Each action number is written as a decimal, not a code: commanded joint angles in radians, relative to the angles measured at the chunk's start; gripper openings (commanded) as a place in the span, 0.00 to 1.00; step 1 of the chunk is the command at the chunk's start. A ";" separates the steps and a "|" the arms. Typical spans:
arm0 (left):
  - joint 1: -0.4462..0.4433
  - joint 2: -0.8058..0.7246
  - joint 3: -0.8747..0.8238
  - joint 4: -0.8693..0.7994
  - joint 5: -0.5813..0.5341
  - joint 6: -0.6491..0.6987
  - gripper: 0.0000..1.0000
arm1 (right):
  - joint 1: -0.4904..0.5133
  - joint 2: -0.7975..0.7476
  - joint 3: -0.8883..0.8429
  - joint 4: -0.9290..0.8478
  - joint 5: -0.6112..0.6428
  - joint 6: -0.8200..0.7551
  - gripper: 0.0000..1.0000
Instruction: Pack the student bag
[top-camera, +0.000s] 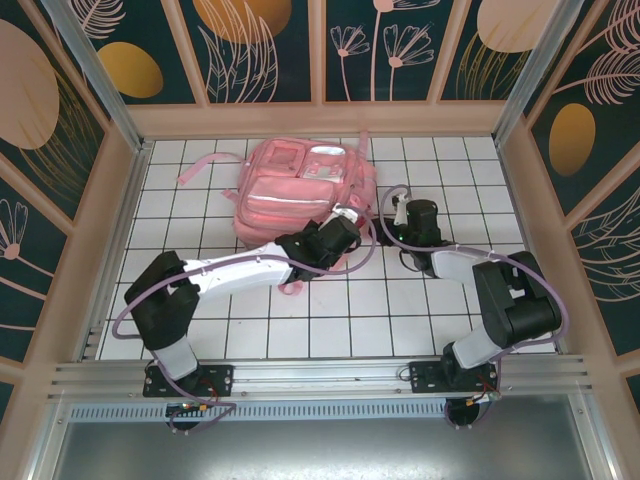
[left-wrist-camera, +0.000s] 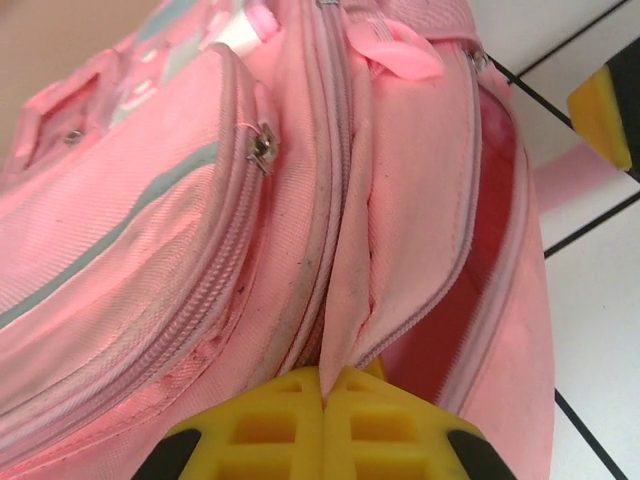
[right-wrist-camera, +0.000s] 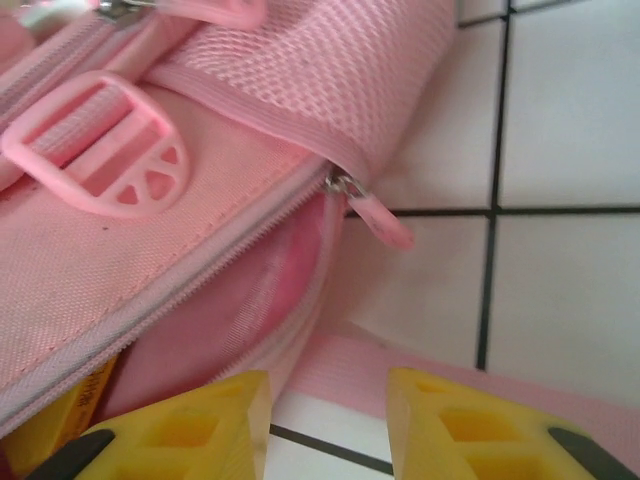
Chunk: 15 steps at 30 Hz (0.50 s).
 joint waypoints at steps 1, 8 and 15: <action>0.024 -0.070 -0.030 0.011 -0.081 0.000 0.00 | 0.003 0.027 -0.017 0.140 -0.059 -0.077 0.35; 0.028 -0.099 -0.037 -0.003 -0.077 -0.010 0.00 | -0.005 0.096 0.018 0.167 -0.161 -0.090 0.40; 0.028 -0.105 -0.039 -0.008 -0.078 -0.013 0.00 | -0.065 0.178 0.033 0.212 -0.261 -0.024 0.41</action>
